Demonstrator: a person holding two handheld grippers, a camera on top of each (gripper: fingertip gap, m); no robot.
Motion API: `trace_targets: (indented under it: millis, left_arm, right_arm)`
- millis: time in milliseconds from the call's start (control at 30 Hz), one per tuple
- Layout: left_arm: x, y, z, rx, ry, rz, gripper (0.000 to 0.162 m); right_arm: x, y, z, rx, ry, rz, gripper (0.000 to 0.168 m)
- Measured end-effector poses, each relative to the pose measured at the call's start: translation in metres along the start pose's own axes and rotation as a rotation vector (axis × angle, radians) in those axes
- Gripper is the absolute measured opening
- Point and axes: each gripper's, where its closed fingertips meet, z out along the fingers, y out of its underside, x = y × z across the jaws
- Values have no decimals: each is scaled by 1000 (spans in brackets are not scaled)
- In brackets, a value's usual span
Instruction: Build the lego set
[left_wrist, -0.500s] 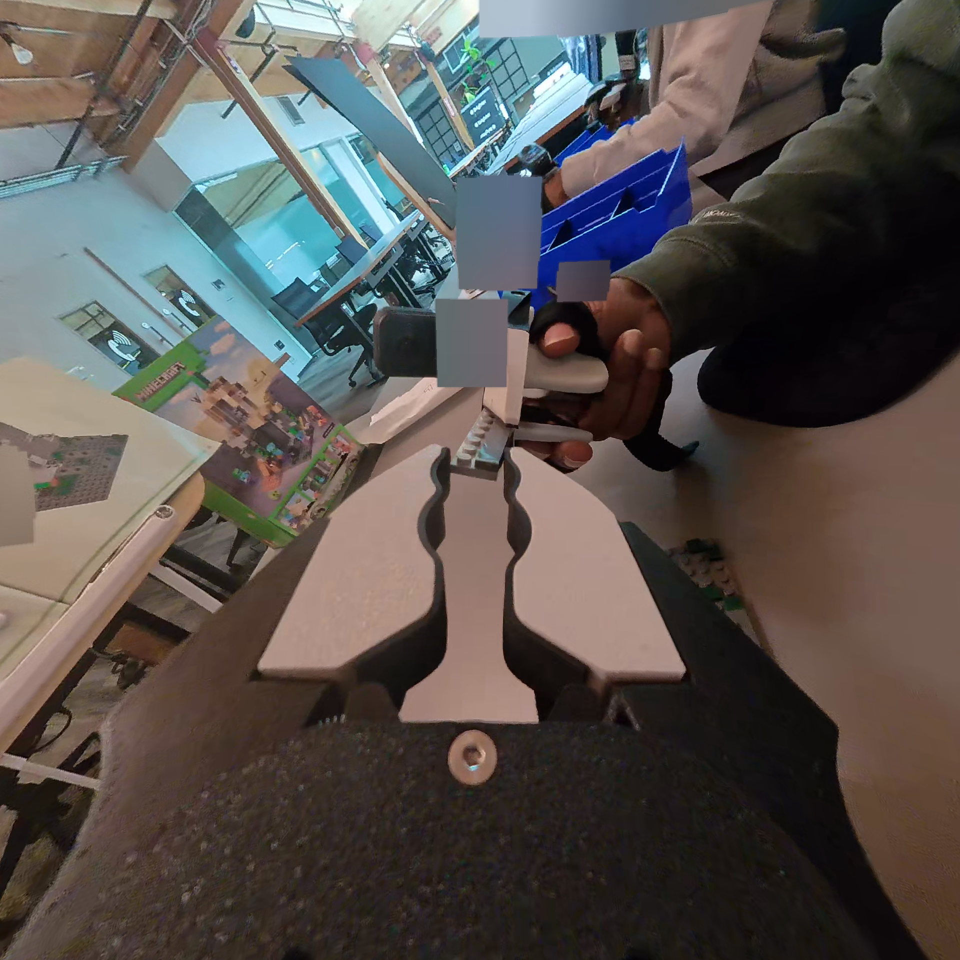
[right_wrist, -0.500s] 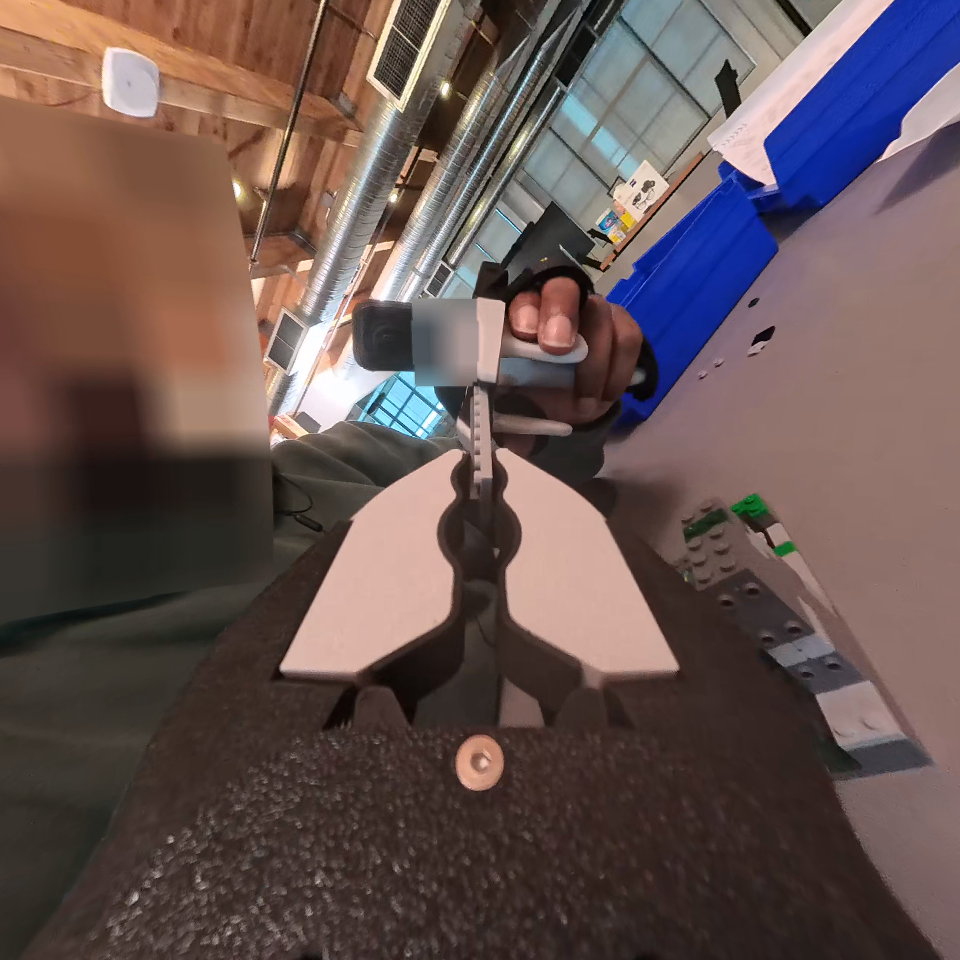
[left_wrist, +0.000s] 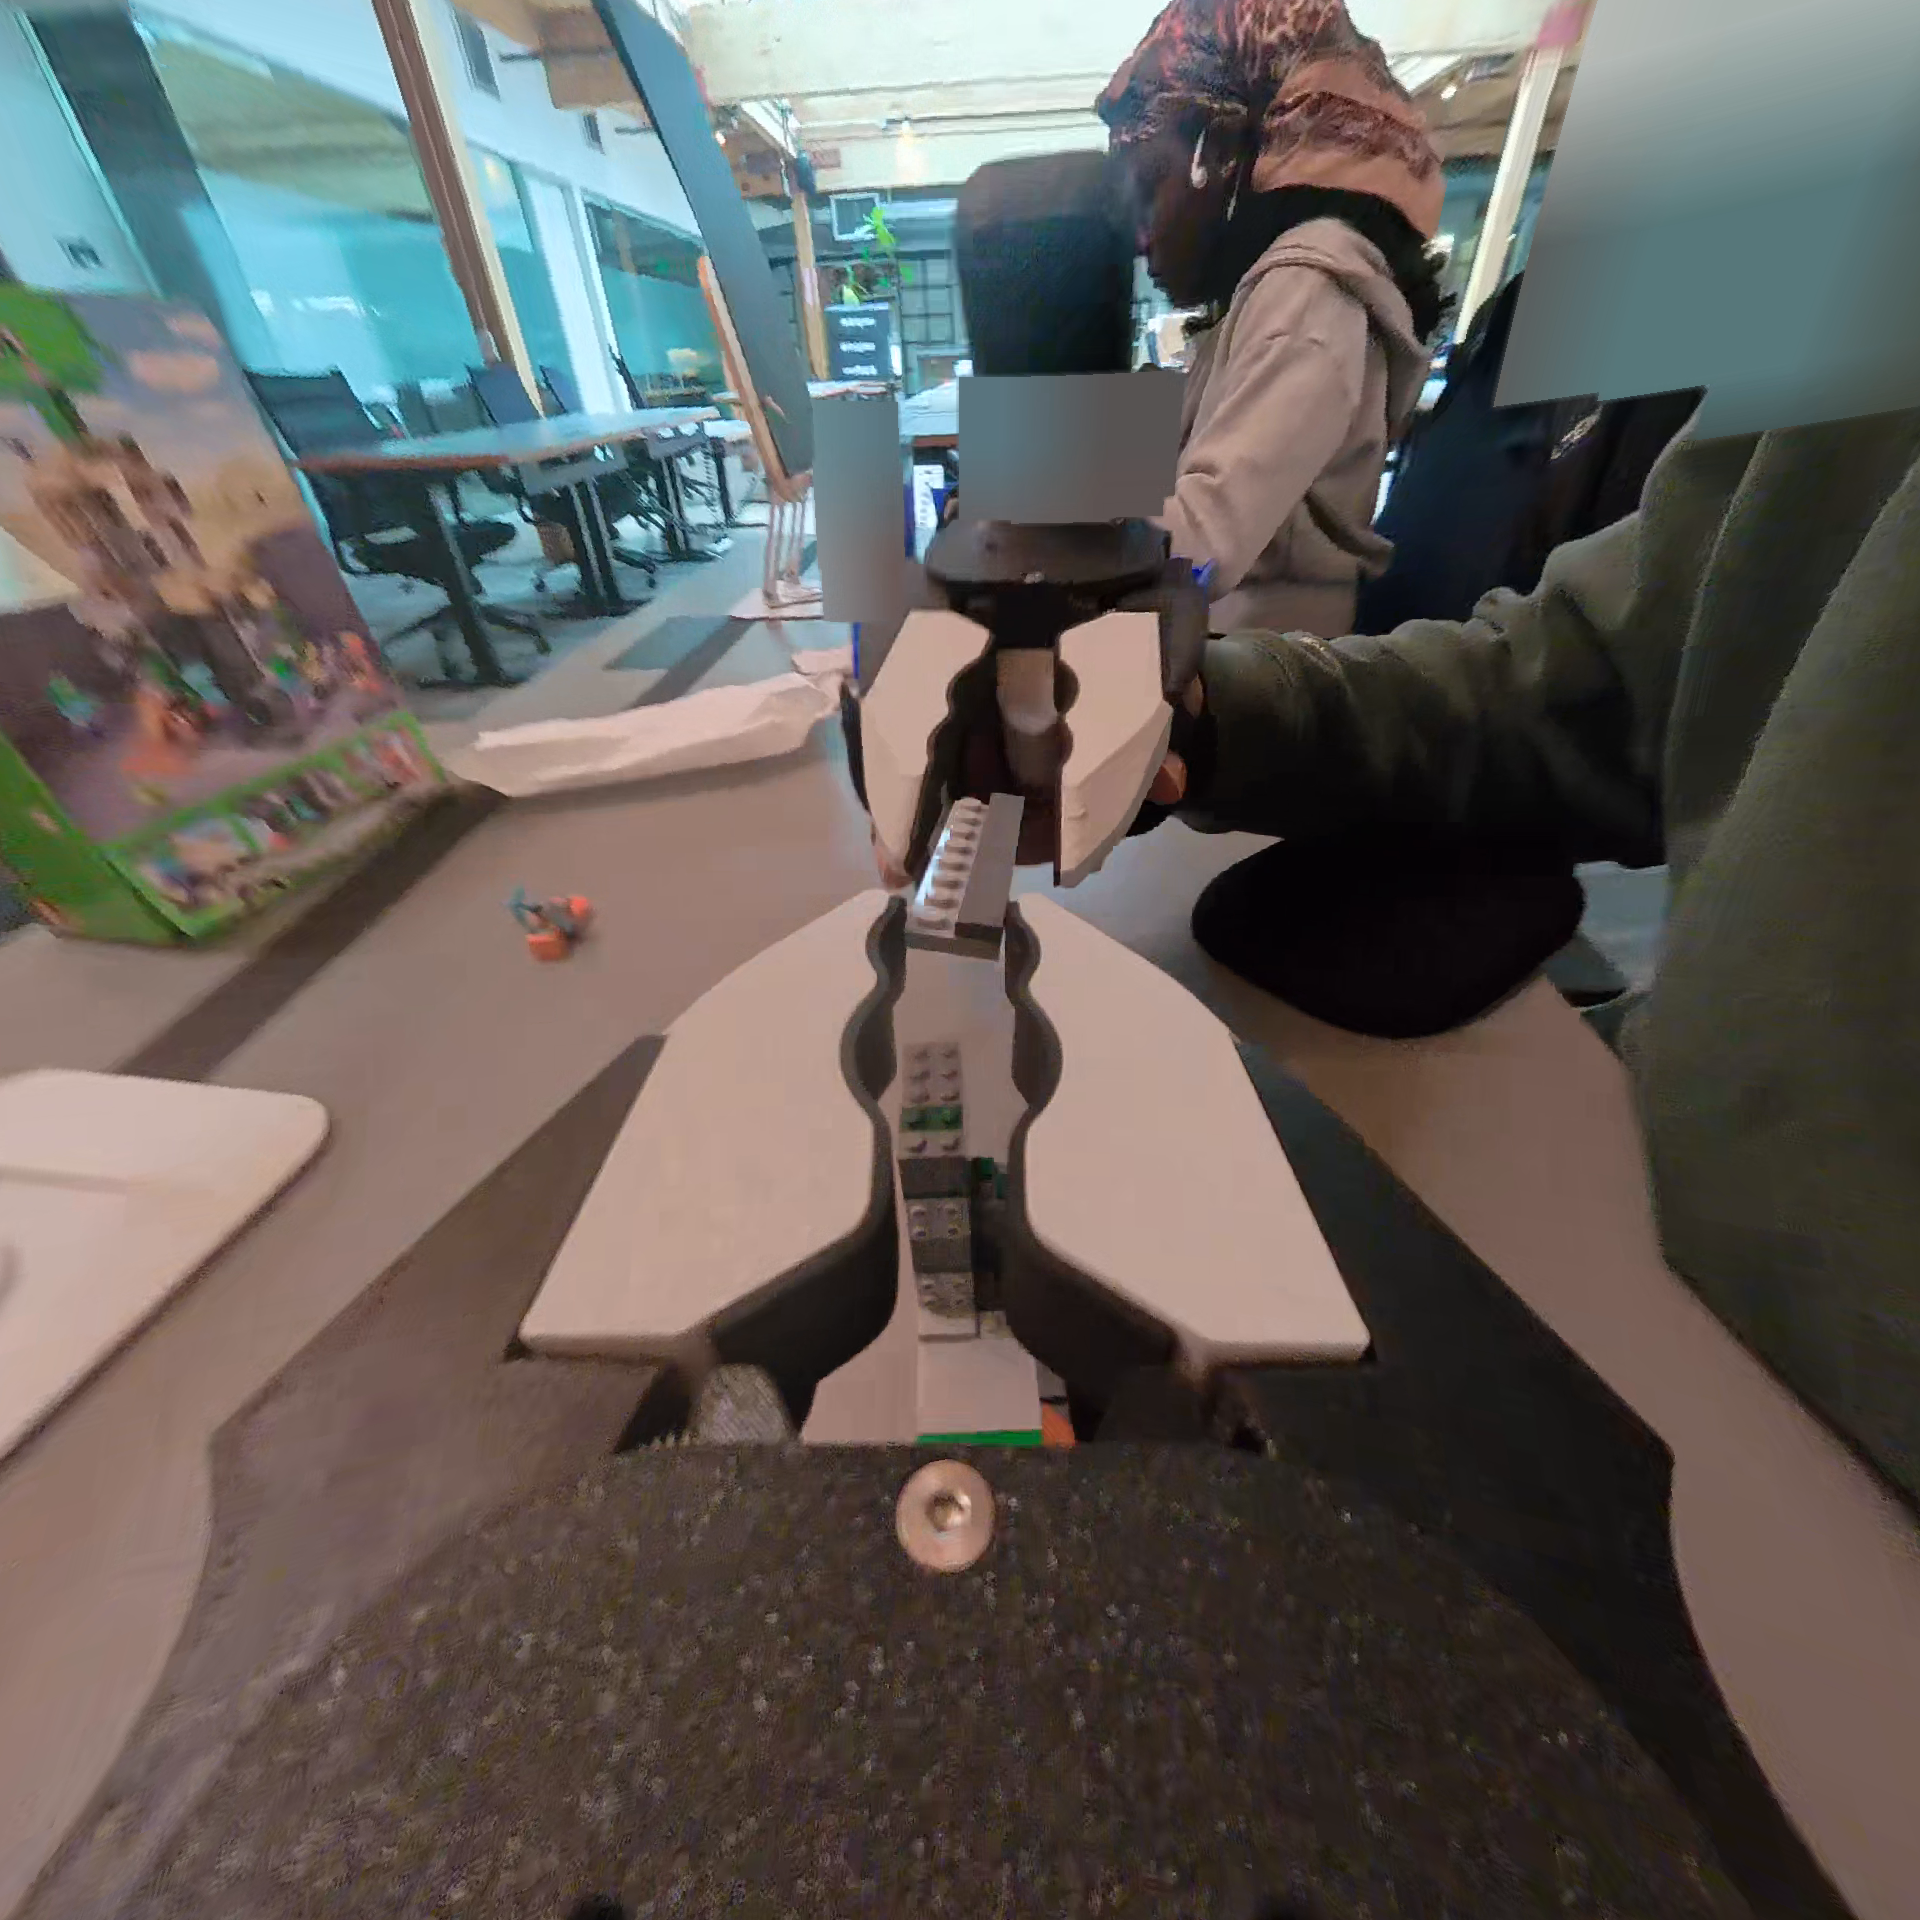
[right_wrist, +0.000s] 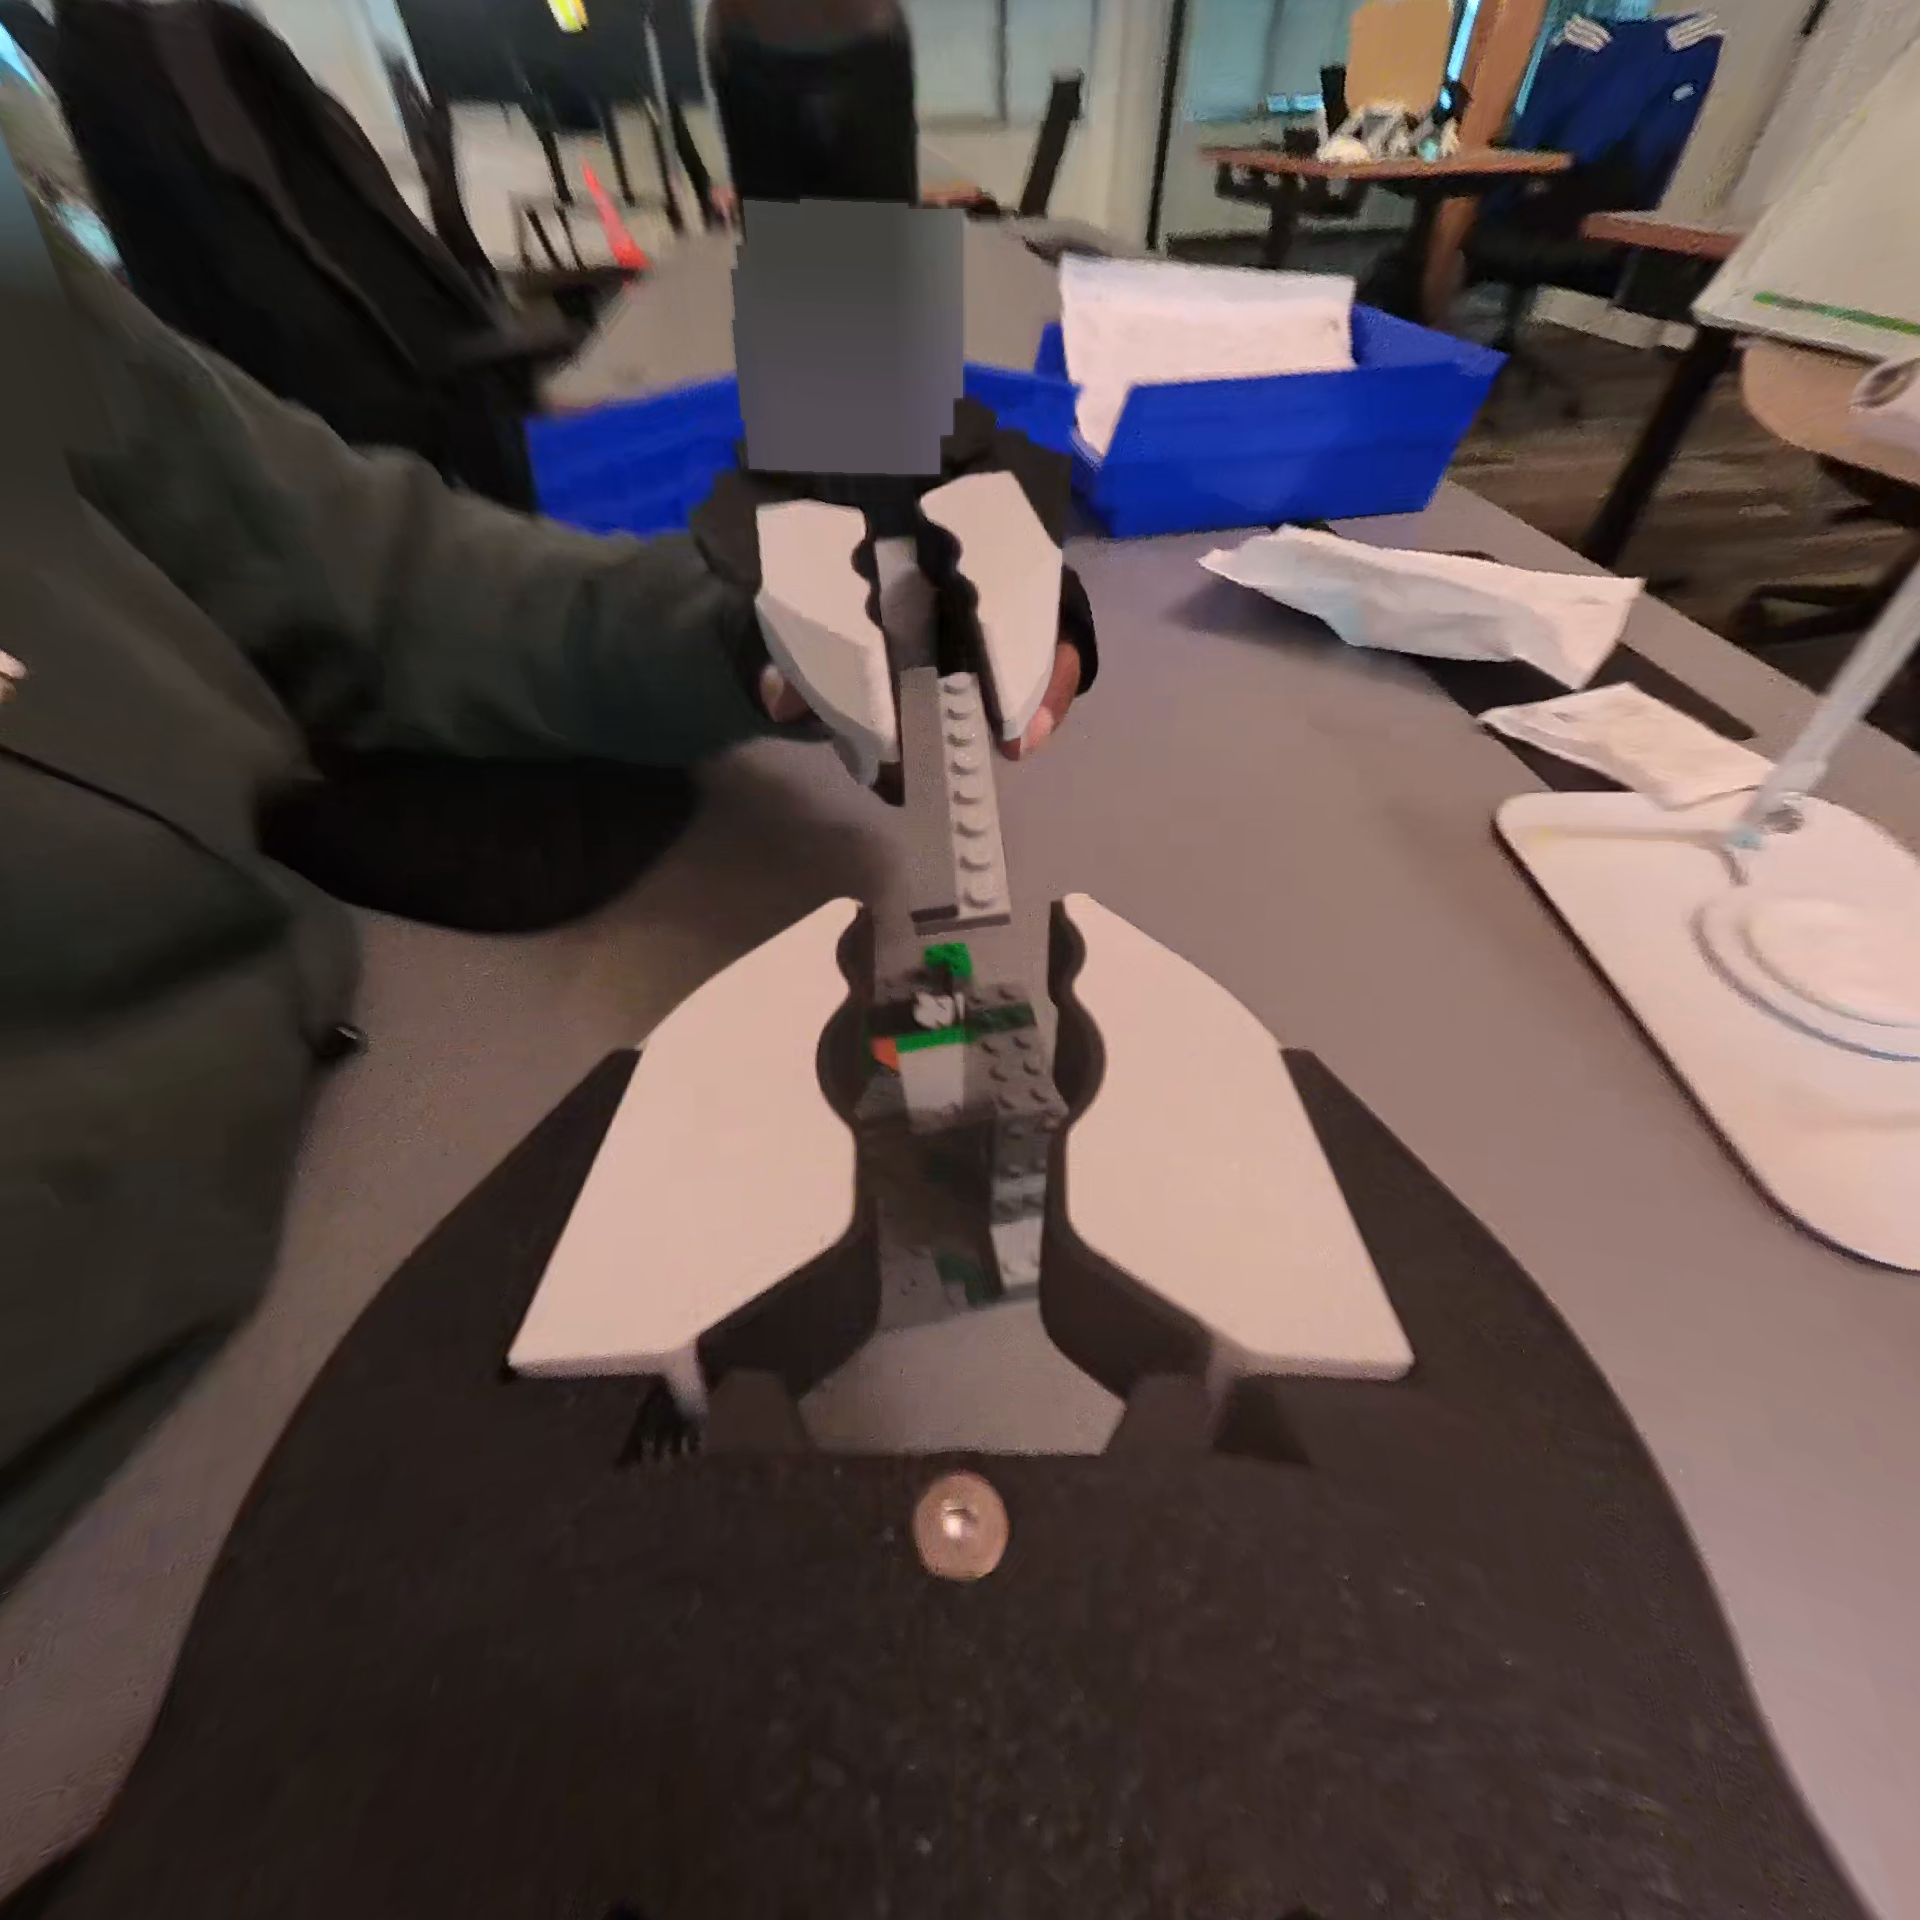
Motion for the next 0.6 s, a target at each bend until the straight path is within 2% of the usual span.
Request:
trace_targets:
  millis: [133, 233, 433, 600]
  left_arm:
    - [-3, 10, 0, -5, 26, -64, 17]
    - [-3, 13, 1, -20, 31, -61, 18]
    - [-6, 24, 2, -61, 34, -78, 18]
    - [-7, 41, 1, -184, 19, -2, 19]
  right_arm:
    - [-1, 7, 7, -58, 41, -59, 28]
    - [3, 9, 8, -63, 57, -46, 17]
    - [5, 18, 10, -114, 60, -16, 17]
    - [6, 31, 11, -195, 59, -4, 17]
